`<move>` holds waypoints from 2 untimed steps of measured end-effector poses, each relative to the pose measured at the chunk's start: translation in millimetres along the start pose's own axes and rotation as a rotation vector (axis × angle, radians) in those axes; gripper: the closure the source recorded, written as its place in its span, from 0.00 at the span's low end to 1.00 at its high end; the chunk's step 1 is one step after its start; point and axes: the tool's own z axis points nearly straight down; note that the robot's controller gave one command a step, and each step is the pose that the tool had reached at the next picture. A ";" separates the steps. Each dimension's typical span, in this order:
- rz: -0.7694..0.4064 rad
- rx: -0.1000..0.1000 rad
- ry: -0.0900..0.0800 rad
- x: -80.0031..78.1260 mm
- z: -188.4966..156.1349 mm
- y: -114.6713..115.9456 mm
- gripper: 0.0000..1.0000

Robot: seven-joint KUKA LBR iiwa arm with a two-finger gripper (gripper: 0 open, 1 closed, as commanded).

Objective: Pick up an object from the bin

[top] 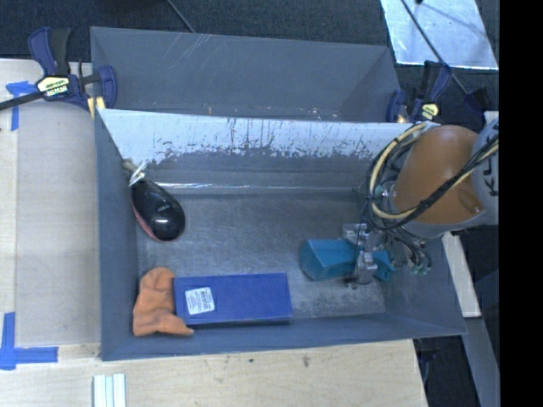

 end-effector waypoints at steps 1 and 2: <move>0.000 -0.001 0.002 0.9 -10.6 0.4 1.00; 0.000 -0.002 0.007 1.8 -22.2 0.7 1.00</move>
Offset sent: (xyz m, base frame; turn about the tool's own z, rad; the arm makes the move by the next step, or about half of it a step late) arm -0.0001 0.0001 0.1016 0.0000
